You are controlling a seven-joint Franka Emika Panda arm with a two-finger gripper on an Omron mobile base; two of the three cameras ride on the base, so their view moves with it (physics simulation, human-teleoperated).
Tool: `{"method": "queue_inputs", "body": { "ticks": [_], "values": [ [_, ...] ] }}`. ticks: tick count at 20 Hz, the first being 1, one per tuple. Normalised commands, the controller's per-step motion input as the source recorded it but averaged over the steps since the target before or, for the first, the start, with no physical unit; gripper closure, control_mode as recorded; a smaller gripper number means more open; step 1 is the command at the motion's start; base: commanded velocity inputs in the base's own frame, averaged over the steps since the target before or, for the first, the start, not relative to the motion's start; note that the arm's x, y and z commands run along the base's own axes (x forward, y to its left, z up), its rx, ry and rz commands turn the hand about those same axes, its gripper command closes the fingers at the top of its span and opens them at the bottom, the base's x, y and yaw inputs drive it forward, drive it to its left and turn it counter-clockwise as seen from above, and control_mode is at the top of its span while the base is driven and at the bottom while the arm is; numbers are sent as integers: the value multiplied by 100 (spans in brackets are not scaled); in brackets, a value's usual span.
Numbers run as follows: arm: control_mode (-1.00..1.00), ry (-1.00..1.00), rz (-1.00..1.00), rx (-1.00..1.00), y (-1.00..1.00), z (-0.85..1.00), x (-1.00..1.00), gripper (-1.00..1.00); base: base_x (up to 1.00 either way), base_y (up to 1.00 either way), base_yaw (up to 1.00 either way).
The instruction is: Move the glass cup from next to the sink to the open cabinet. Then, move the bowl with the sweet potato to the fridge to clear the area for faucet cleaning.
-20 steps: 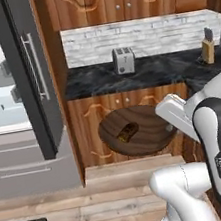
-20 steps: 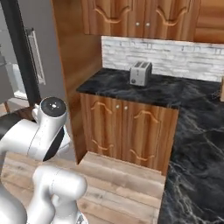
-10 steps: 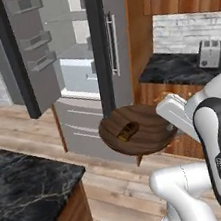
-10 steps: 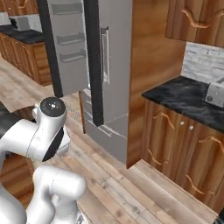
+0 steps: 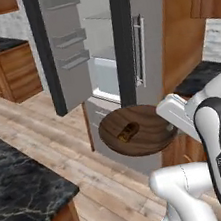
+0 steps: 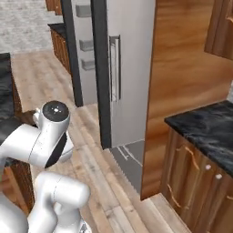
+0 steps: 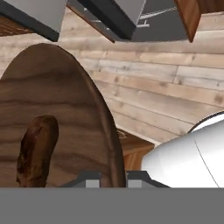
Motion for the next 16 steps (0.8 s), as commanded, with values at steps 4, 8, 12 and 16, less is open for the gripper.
{"method": "queue_inputs", "body": {
  "ticks": [4,8,12,16],
  "values": [
    [100,0,0,0,0,0,0,100,52,0,80],
    [100,0,0,0,0,0,0,100,78,-4,73],
    [100,0,0,0,0,0,0,100,95,-17,26],
    [100,0,0,0,0,0,0,100,98,-49,9]
  ]
}}
